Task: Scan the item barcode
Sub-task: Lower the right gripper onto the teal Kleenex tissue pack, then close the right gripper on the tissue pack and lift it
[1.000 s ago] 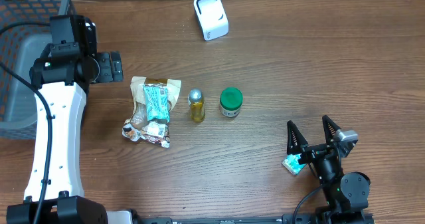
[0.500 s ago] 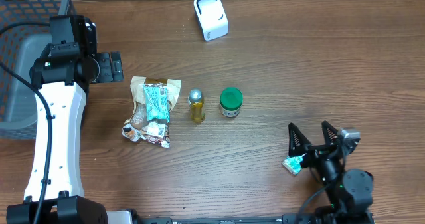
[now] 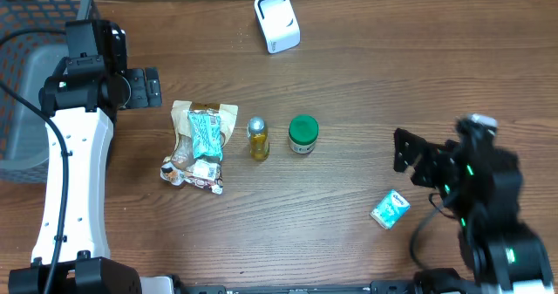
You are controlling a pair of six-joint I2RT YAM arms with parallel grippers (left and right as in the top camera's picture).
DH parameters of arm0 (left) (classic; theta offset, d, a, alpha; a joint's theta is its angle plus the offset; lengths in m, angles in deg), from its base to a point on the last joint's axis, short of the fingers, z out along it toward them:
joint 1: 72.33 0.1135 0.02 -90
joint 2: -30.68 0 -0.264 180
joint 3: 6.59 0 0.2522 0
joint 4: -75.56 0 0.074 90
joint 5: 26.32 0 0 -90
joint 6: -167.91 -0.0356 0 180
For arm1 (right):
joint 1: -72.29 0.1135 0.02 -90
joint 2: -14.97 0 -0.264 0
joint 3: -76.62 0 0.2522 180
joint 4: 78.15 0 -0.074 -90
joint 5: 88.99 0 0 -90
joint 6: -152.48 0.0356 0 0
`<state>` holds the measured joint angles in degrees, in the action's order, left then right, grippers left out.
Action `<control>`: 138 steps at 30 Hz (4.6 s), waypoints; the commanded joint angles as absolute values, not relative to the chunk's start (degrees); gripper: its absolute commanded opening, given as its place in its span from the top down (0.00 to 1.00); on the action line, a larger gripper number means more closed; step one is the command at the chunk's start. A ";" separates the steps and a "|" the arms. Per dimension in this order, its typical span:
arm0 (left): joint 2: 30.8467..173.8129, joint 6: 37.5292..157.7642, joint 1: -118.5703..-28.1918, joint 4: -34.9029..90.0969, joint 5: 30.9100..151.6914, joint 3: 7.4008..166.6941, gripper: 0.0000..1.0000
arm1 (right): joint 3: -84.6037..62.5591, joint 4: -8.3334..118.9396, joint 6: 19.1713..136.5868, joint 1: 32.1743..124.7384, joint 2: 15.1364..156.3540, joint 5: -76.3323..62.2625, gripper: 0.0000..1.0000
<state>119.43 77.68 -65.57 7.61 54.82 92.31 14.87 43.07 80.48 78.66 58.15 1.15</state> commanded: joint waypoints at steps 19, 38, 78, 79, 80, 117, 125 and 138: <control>118.56 76.61 -65.55 7.83 54.52 93.63 0.00 | 12.66 33.17 87.56 78.53 92.44 -2.11 0.39; 118.56 76.61 -65.55 7.83 54.52 93.63 0.00 | 19.54 25.65 101.20 78.53 92.47 -2.89 0.85; 118.56 76.61 -65.55 7.83 54.52 93.63 0.00 | 15.85 32.65 99.21 78.49 93.41 -4.75 0.00; 118.56 76.61 -65.55 7.83 54.52 93.63 0.01 | 16.57 32.91 99.41 78.49 93.62 -4.86 0.00; 118.56 76.61 -65.55 7.83 54.52 93.63 0.00 | 17.45 33.15 99.91 78.49 94.00 -5.10 0.07; 118.56 76.61 -65.55 7.83 54.52 93.63 0.00 | 21.97 45.85 101.29 78.53 95.57 -5.06 0.47; 118.56 76.61 -65.55 7.83 54.52 93.63 0.00 | 23.54 48.12 101.72 78.53 95.59 -5.06 0.51; 118.56 76.61 -65.55 7.83 54.52 93.63 0.00 | 27.50 51.75 101.70 78.53 95.77 -5.01 0.80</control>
<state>119.43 77.68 -65.57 7.63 54.82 92.31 26.01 50.79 101.66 78.66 95.35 -5.67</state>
